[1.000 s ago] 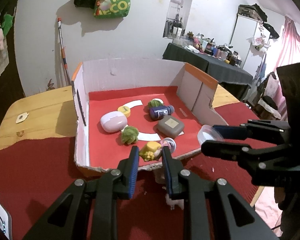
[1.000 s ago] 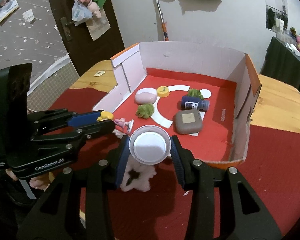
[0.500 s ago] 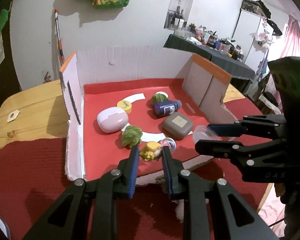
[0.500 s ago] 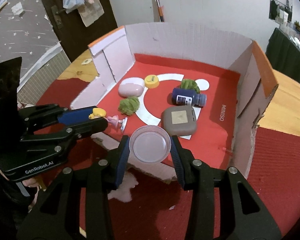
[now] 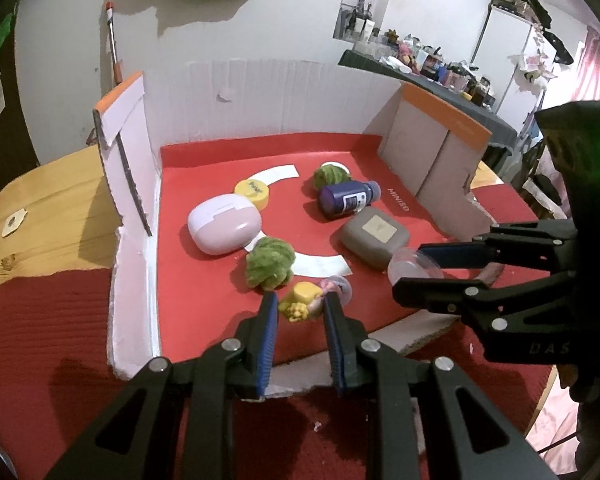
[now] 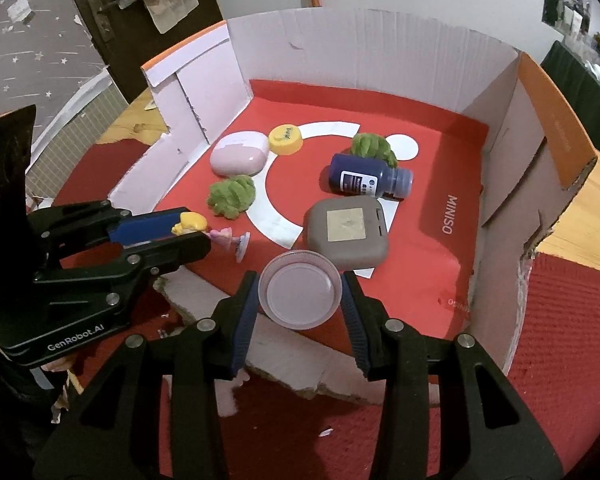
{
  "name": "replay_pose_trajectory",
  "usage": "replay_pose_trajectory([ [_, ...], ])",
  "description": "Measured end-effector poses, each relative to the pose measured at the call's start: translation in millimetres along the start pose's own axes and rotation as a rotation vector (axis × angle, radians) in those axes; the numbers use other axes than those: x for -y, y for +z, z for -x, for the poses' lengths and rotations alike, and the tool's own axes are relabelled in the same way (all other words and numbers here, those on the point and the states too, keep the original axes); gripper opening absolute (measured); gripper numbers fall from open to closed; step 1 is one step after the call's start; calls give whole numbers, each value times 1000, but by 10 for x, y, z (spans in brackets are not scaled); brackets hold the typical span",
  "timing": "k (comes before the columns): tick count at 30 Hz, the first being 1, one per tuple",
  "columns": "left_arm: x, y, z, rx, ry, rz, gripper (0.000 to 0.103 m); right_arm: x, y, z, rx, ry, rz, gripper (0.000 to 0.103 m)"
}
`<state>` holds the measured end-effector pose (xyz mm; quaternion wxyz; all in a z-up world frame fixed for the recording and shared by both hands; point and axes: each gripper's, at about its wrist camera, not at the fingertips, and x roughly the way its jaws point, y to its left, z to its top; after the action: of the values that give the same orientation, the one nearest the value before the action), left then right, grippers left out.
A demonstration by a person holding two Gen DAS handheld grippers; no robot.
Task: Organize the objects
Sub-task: 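Lift the yellow figurine and round container and carry both over the box, then lower the figurine and container onto the box floor and open both grippers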
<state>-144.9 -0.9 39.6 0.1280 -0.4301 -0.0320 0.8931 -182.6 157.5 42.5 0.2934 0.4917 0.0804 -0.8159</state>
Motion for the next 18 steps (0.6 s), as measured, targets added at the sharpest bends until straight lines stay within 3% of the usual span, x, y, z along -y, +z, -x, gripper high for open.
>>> replay_pose_trajectory([
  [18, -27, 79, -145, -22, 23, 7, 24, 27, 33, -75, -24, 36, 4, 39],
])
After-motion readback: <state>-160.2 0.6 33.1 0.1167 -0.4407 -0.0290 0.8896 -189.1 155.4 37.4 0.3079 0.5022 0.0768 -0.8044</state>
